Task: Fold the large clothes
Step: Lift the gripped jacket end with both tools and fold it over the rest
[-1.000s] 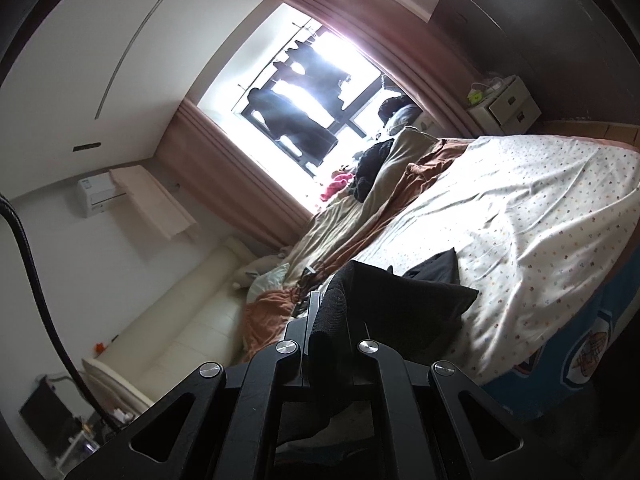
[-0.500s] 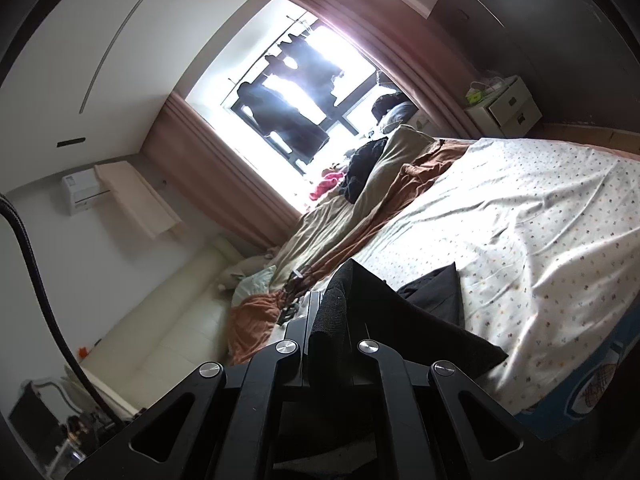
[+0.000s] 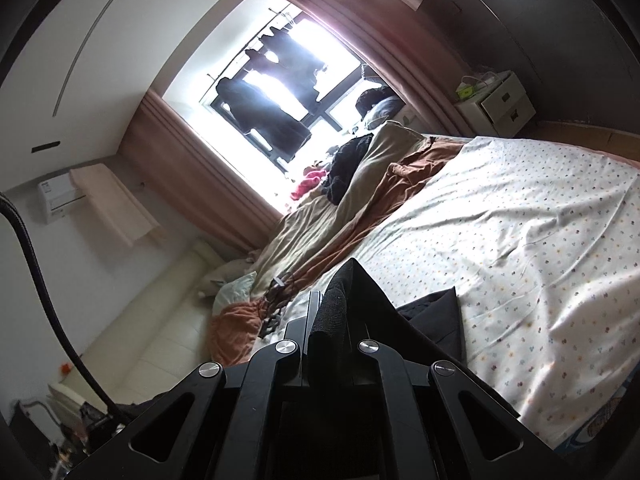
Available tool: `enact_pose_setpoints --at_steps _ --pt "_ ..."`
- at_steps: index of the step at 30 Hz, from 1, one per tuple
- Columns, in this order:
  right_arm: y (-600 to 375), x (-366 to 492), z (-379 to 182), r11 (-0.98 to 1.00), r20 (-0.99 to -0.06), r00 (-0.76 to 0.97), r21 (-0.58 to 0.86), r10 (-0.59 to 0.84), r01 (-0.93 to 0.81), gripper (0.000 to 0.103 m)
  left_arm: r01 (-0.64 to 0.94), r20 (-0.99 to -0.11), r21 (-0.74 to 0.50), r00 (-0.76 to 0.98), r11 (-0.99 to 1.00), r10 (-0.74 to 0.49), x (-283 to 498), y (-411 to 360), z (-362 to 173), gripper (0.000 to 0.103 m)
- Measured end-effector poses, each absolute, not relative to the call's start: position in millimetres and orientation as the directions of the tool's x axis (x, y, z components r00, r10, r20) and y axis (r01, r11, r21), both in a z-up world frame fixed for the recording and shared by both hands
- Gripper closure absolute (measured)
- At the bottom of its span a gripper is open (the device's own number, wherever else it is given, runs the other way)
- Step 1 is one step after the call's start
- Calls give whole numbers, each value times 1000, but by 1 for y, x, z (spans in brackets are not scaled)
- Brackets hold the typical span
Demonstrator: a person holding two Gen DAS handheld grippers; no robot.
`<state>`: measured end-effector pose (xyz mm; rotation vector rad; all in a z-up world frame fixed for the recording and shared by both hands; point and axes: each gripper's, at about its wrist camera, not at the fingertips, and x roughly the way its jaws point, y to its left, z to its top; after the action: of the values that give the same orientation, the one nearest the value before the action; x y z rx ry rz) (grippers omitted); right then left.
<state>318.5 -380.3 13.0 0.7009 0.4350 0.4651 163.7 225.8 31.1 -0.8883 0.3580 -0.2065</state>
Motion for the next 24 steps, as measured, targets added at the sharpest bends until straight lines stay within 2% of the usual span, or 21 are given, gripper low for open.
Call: enact_pose_setpoints --at_steps 12,24 --pt "-364 385 15 684 -264 800 691 539 -232 99 -50 -267 -794 924 606 -274 219 245 30 101" --pt "-340 475 -33 692 -357 764 705 538 -158 99 -167 -365 -803 896 572 -252 302 271 -13 101"
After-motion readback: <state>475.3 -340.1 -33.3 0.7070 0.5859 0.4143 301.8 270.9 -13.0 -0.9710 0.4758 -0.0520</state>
